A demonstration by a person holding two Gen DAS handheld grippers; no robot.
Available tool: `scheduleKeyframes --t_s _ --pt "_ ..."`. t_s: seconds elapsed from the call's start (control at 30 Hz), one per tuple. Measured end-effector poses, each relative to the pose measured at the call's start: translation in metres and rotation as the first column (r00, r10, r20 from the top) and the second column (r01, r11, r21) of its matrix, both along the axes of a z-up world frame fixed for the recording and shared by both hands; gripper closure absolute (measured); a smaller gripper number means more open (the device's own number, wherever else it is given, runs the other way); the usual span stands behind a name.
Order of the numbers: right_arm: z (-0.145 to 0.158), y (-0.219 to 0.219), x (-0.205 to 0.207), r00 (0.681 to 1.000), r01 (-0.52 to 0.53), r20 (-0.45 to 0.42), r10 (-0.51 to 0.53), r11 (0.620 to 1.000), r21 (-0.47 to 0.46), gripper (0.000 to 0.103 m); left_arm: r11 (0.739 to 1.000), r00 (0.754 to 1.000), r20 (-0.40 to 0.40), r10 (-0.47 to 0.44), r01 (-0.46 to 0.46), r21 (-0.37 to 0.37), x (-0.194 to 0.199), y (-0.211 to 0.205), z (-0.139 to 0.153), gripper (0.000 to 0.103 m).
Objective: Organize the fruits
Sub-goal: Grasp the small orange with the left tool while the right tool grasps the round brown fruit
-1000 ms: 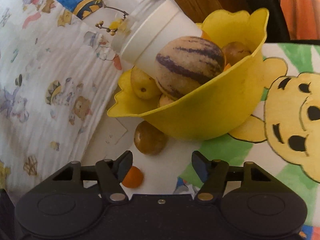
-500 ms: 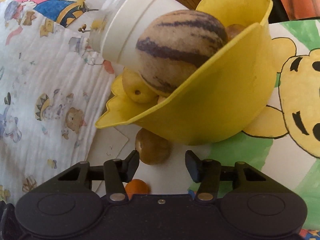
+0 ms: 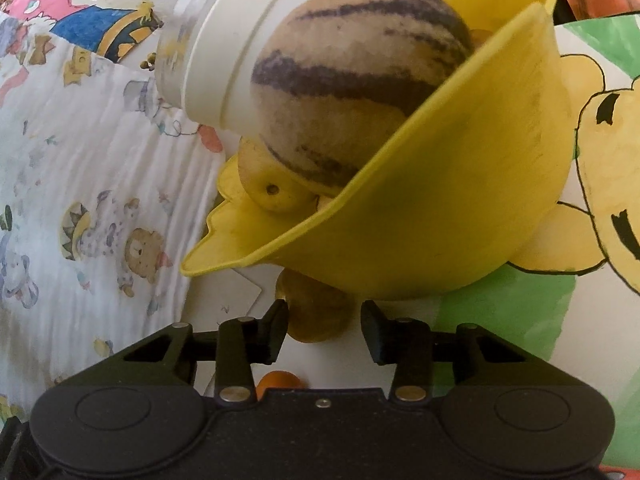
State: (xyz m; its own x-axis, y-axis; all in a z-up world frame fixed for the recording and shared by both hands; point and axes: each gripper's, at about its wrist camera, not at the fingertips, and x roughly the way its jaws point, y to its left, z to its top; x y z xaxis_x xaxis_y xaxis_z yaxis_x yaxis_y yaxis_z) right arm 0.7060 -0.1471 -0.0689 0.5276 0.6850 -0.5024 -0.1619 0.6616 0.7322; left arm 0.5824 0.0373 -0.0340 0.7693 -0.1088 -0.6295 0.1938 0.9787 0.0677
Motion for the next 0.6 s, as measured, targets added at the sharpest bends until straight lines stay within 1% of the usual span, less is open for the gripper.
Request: scheduleKeyframes --t_s 0.2,0.3,0.43,0.6 --pt "-0.002 0.007 0.005 1.0 0.01 -0.013 -0.01 1.0 0.019 0.06 1.0 1.0 -0.007 0.007 -0.007 -0.009 0.002 0.001 0.0 0.069" --pt "-0.005 0.006 0.003 1.0 0.017 -0.016 -0.016 0.999 0.029 0.066 1.0 1.0 -0.01 0.023 -0.023 -0.01 -0.001 0.002 0.0 0.07" --pt "-0.008 0.004 -0.001 1.0 0.024 -0.012 -0.024 0.999 0.029 0.067 0.999 0.999 -0.017 0.04 -0.04 -0.013 -0.003 0.004 0.002 0.07" --pt "-0.006 0.002 -0.012 1.0 0.017 -0.026 -0.016 1.0 0.019 0.068 0.999 0.998 -0.031 0.051 -0.052 -0.013 -0.01 0.007 0.003 0.07"
